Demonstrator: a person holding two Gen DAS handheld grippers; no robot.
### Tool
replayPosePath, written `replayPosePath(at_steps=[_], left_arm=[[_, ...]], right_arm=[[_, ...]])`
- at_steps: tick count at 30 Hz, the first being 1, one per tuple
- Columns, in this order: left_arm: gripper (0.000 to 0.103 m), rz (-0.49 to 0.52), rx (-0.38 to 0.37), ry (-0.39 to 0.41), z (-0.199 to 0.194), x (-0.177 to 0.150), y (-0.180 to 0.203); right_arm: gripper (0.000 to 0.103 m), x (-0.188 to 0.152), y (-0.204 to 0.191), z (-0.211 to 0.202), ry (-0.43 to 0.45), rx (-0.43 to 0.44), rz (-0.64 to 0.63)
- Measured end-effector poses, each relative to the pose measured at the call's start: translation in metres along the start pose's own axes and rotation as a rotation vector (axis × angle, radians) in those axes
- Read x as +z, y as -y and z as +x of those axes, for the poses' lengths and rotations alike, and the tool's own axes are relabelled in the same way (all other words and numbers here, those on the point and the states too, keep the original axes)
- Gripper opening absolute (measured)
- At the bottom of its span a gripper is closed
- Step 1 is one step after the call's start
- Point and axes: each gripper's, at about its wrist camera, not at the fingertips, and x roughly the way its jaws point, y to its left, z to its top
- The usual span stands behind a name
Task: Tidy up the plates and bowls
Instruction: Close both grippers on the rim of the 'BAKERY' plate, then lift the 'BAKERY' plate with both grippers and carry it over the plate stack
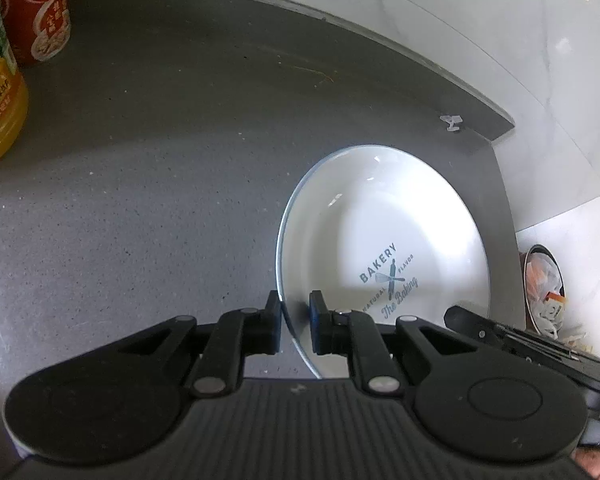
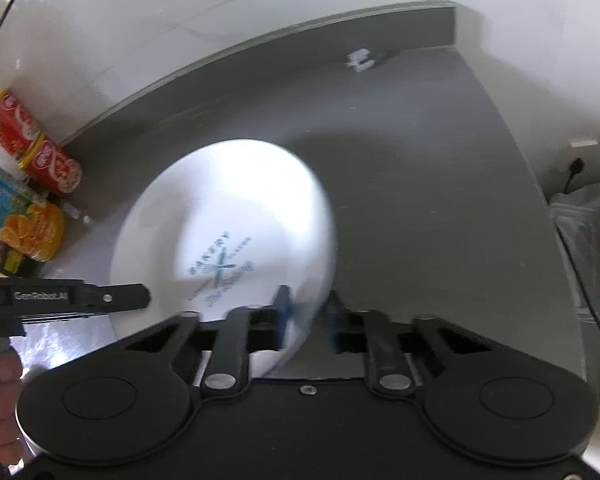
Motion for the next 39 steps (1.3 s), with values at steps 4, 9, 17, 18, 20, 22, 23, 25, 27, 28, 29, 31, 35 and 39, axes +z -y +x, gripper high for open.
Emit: replayPosePath(at_steps=[4,9,17,18,20,22,23,25,27,28,29,31,35,39], left_arm=[[0.012,0.017,0.004,0.008,-0.005,-0.004,0.004],[0.012,0.020,-0.027,0.032,-0.019,-0.003,0.004],[0.012,0.025,-0.063,0.049,-0.040,-0.013,0.003],[0.012,0.027,-0.070,0.055,-0.045,-0.014,0.003],[0.012,0.033,-0.083,0.065,-0.054,-0.016,0.001],[0.012,0.035,-0.097,0.081,-0.066,-0.019,-0.001],[0.012,0.034,-0.104,0.087,-0.073,-0.021,-0.003],[0.012,0.037,-0.117,0.099,-0.085,-0.024,-0.006],[0.012,0.045,-0.128,0.116,-0.099,-0.027,-0.010],[0.012,0.049,-0.134,0.123,-0.106,-0.029,-0.012],[0.012,0.050,-0.139,0.129,-0.112,-0.031,-0.015],[0.012,0.054,-0.149,0.140,-0.125,-0.035,-0.021],[0.012,0.056,-0.158,0.159,-0.147,-0.043,-0.035],[0.012,0.055,-0.154,0.176,-0.165,-0.051,-0.052]], right_arm=[[0.016,-0.002,-0.004,-0.003,0.011,-0.016,-0.015],[0.014,-0.004,-0.011,-0.025,0.070,-0.016,-0.058],[0.014,-0.010,-0.025,-0.048,0.109,-0.042,-0.070],[0.014,-0.011,-0.027,-0.053,0.117,-0.046,-0.073],[0.014,-0.014,-0.034,-0.064,0.135,-0.055,-0.085],[0.015,-0.017,-0.041,-0.075,0.151,-0.063,-0.095],[0.015,-0.018,-0.046,-0.080,0.157,-0.066,-0.103],[0.015,-0.020,-0.053,-0.090,0.166,-0.069,-0.111],[0.015,-0.023,-0.061,-0.100,0.177,-0.066,-0.112],[0.015,-0.026,-0.066,-0.106,0.185,-0.066,-0.113],[0.015,-0.028,-0.070,-0.110,0.192,-0.067,-0.114],[0.015,-0.034,-0.081,-0.118,0.205,-0.066,-0.113],[0.015,-0.046,-0.102,-0.128,0.221,-0.060,-0.107],[0.015,-0.060,-0.127,-0.136,0.237,-0.050,-0.112]])
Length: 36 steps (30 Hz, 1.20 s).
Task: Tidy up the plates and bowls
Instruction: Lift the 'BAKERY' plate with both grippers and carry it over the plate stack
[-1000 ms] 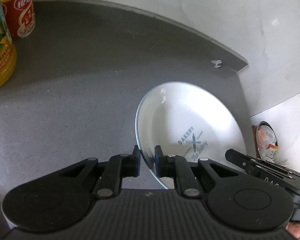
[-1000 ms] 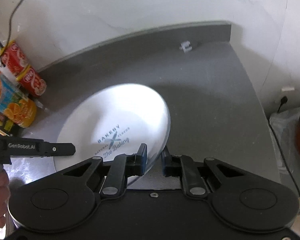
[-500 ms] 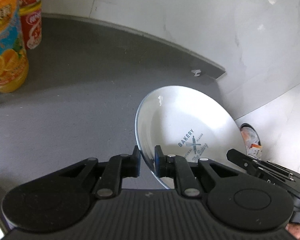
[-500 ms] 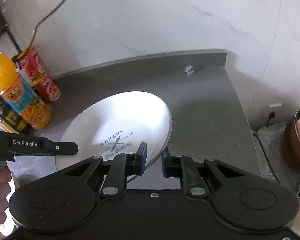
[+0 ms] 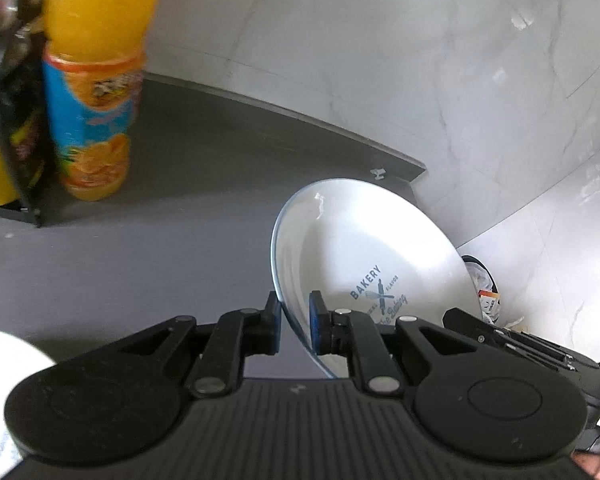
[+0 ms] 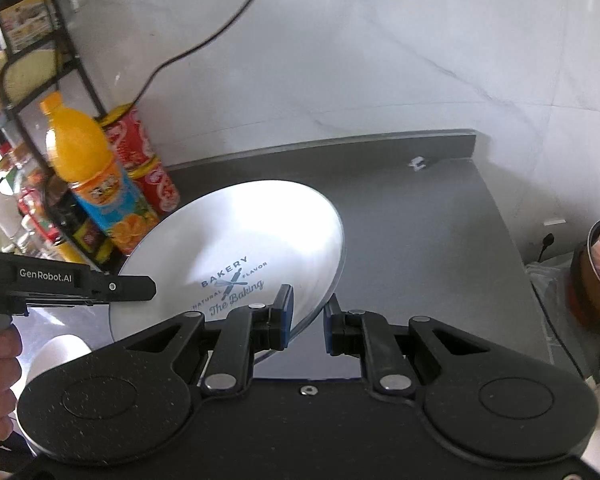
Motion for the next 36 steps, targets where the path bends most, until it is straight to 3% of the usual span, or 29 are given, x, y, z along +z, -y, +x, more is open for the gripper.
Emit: replayPosePath(at_steps=[8,19,36], left_arm=[[0.012,-0.008,0.019,0.027,-0.038,-0.013,-0.033],[0.012,-0.051,0.060,0.038,-0.094,-0.037,-0.112],[0.012,-0.107,0.108,0.020,-0.125,-0.070,-0.190]], right_arm=[[0.015,-0.016,-0.049,-0.012,0.011,0.024,-0.003],[0.015,-0.046,-0.120,-0.010,-0.025,0.082,-0.028],[0.015,-0.085,-0.187,0.003,-0.088,0.117,-0.069]])
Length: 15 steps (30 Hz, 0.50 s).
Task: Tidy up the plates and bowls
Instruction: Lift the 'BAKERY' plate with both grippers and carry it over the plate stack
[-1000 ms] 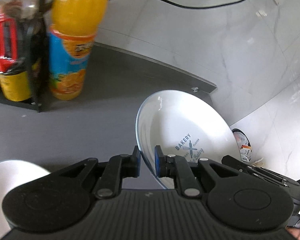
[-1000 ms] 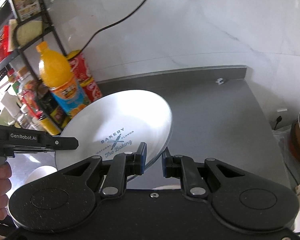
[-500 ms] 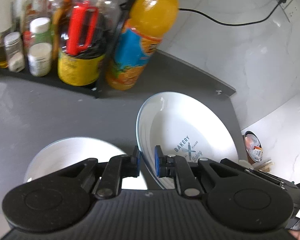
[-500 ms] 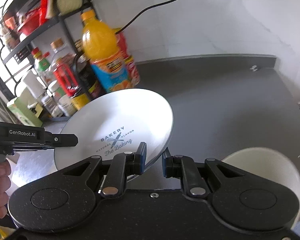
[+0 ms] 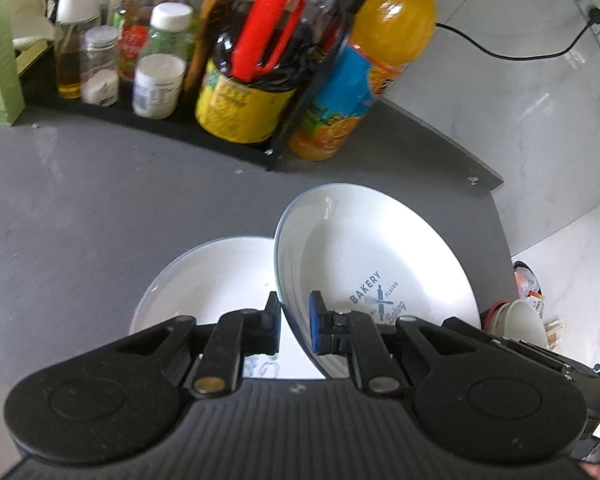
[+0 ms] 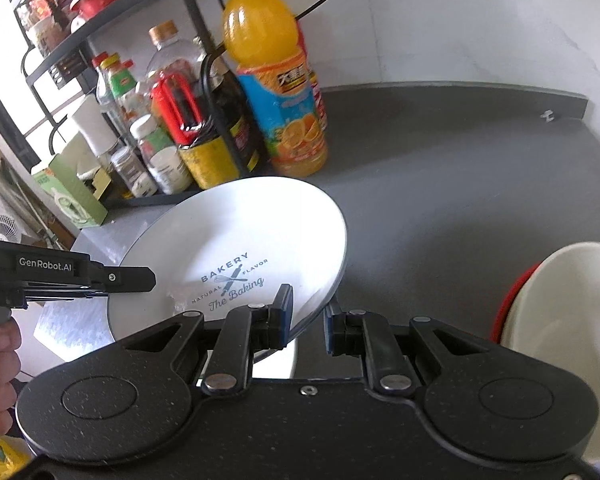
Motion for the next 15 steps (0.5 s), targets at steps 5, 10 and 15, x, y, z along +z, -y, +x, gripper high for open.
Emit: replayPosePath(at_steps=[5,10,15], left_arm=[[0.012,-0.016,0.014,-0.014,0.001,-0.009,-0.020],[0.012,-0.025,0.037,-0.031,0.005,-0.019,-0.038],[0.012,-0.038,0.058,-0.049,0.006,-0.026,-0.052]], right_arm=[[0.015,-0.010,-0.011,0.010,-0.027,0.005,-0.006],[0.015,-0.020,-0.023,0.021,-0.057,0.011,-0.016],[0.015,-0.030,-0.035,0.029,-0.083,0.014,-0.029]])
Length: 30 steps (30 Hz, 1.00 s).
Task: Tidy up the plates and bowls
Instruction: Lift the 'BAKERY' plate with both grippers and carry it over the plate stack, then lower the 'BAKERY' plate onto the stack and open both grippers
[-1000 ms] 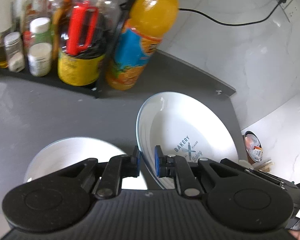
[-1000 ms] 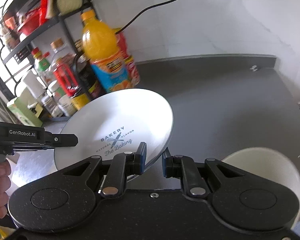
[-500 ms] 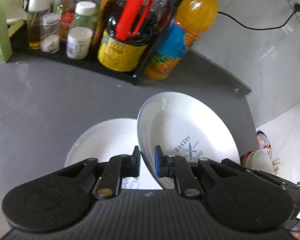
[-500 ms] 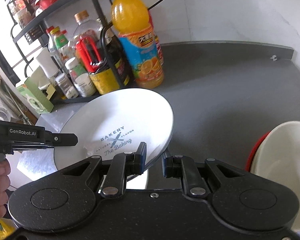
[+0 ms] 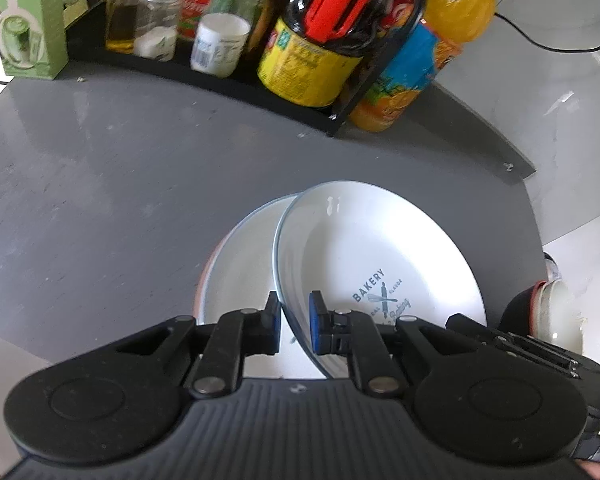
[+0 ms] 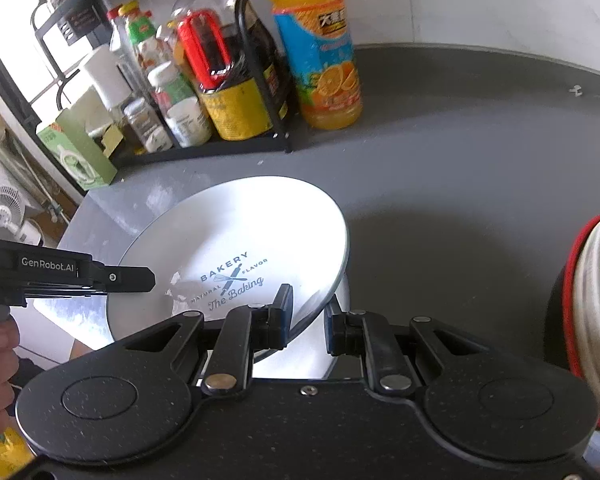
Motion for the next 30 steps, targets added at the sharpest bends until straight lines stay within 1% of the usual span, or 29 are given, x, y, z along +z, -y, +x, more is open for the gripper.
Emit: replayPosePath(at_steps=[9,15,21,24,30], left_arm=[[0.012,-0.013,0.031,-0.035,0.006,-0.007,-0.013],[0.012,-0.002,0.042,-0.051,0.012,-0.012,-0.017],[0.012,-0.018,0.026,-0.070,0.016,-0.011,-0.019],[0.015,-0.051,0.011,-0.098,0.019,-0.008,-0.021],[0.018,-0.054,0.030,-0.117,0.014,-0.003,-0.018]], right_arm=[[0.016,-0.015,-0.011,0.015,-0.040,0.000,-0.015],[0.016,-0.023,-0.014,0.020,-0.064,-0.015,-0.029],[0.016,-0.024,-0.013,0.027,-0.087,-0.031,-0.012],[0.016,-0.024,-0.014,0.027,-0.092,-0.046,0.003],[0.016,-0.023,-0.017,0.030,-0.090,-0.067,-0.008]])
